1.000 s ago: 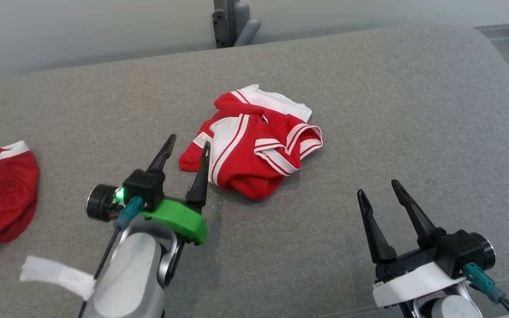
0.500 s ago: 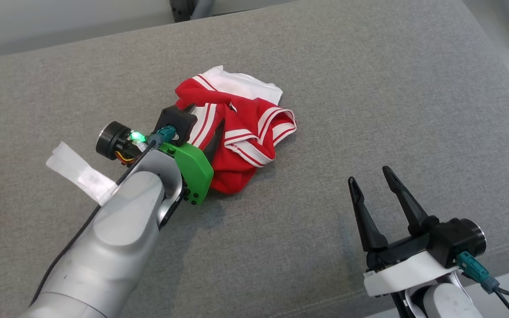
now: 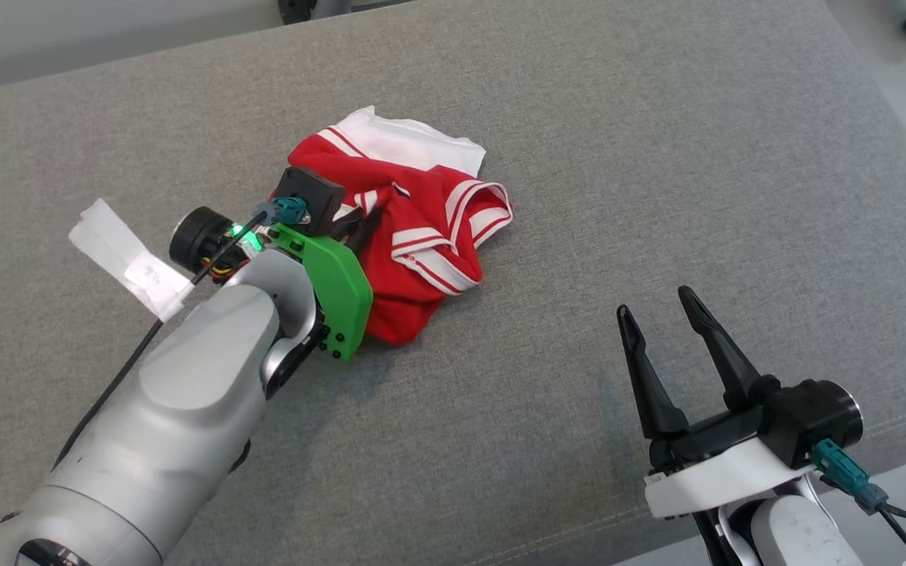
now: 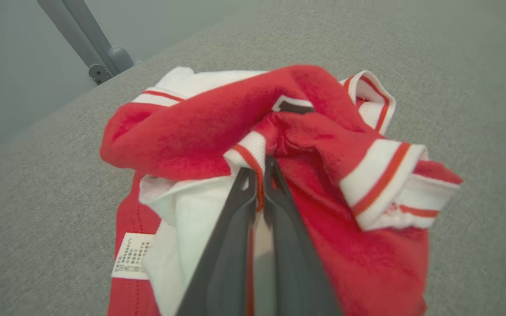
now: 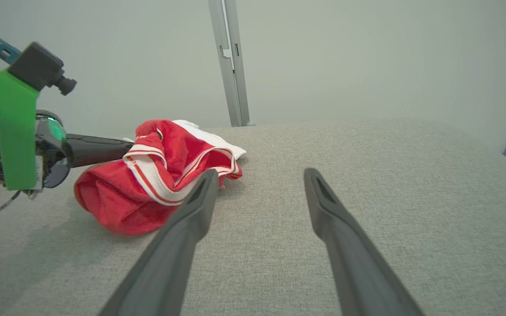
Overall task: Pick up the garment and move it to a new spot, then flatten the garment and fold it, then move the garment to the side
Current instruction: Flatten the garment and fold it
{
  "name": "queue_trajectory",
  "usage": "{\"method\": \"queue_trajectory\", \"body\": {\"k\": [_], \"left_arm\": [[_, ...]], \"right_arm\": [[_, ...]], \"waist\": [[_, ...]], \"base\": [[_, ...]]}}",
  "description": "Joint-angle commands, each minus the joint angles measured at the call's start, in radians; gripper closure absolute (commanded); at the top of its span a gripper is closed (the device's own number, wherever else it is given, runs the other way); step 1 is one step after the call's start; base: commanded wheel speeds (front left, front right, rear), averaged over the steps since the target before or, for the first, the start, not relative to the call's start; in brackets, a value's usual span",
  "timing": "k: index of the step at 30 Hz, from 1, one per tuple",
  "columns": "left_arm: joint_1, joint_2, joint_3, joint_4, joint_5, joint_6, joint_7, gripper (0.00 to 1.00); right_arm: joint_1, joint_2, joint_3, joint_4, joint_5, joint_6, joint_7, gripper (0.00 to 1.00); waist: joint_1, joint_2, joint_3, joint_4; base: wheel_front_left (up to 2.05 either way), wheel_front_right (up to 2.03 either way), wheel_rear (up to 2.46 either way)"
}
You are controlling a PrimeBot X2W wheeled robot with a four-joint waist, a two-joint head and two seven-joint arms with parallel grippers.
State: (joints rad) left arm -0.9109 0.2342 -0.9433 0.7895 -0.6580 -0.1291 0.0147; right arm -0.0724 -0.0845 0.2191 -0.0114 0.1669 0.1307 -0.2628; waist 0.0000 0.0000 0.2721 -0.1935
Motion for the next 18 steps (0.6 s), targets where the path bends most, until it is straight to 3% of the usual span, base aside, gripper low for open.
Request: {"method": "queue_trajectory", "body": {"k": [1, 5, 10, 15, 18], "left_arm": [[0.002, -0.002, -0.009, -0.008, -0.031, -0.002, -0.003, 1.0], [0.011, -0.021, -0.029, -0.086, -0.192, -0.002, -0.026, 1.0], [-0.044, -0.009, -0.049, -0.226, -0.417, -0.002, 0.033, 1.0], [-0.118, -0.025, 0.036, -0.305, -0.642, -0.002, 0.065, 1.0], [-0.181, -0.051, 0.098, -0.283, -0.708, -0.002, 0.048, 1.0]], "right_arm": [[-0.009, -0.002, -0.001, 0.003, -0.001, 0.0, -0.003, 0.0], [0.005, 0.0, 0.002, 0.007, -0.001, 0.0, -0.003, 0.0], [0.022, 0.009, 0.014, 0.017, 0.01, 0.0, -0.003, 0.0], [0.038, 0.022, 0.028, 0.029, 0.018, 0.0, -0.003, 0.0], [0.053, 0.025, 0.026, 0.032, 0.023, 0.0, -0.003, 0.0]], "waist": [[0.0, 0.0, -0.008, 0.002], [0.0, 0.0, -0.041, 0.007], [0.0, 0.0, -0.091, 0.0], [0.0, 0.0, -0.144, -0.025], [0.0, 0.0, -0.172, -0.047]], "base": [[0.0, 0.0, 0.0], [0.0, 0.0, 0.0], [0.0, 0.0, 0.0], [0.0, 0.0, 0.0], [0.0, 0.0, 0.0]]}}
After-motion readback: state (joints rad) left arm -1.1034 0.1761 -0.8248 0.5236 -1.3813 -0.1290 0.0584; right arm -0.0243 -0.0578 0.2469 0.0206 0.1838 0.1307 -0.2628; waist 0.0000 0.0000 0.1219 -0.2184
